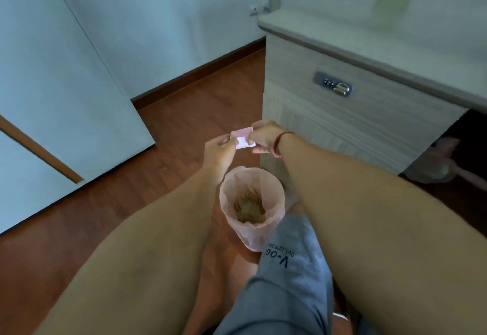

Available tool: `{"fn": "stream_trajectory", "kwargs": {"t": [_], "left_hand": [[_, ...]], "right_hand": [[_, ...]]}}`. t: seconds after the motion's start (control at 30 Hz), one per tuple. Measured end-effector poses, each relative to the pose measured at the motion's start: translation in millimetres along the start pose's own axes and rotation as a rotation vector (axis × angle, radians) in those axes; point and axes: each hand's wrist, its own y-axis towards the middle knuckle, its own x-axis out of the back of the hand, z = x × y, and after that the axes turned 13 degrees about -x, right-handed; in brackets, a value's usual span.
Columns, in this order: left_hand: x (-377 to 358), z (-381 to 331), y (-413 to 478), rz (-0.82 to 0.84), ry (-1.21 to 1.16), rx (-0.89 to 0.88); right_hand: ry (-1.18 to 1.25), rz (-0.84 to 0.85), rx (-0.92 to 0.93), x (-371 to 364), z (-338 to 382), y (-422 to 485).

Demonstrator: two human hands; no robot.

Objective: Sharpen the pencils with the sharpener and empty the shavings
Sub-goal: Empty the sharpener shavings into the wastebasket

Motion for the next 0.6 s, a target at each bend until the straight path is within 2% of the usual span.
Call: {"fn": "stream_trajectory", "kwargs": {"t": [0.2,0.27,0.4,0.47,0.6], "left_hand": [[13.4,-97.0,-18.3,-0.017,0.034,-0.265],[8.4,-131.6,-27.3,0.003,0.031,-0.361],[-17.5,-187.0,-47.1,0.098,-0.012,-0.554],[-40.3,-206.9,-58.2,0.157,-0.023,-0.637],[-95.8,-232.1,-89.4,0.273,-0.020,-0.731]], "right_hand": [[-0.068,-0.137,0.265,39.9,47.8,-92.3],[-0.124,-0.223,0.344,56.1,55.8,-125.0],[-0.087,-0.402,0.432,98.1,61.9,-179.5],[-0.078,-0.484,0.442,124.3,57.2,-203.4],[-0.037,-0.587,0.333,174.2,27.5,-247.2]]}}
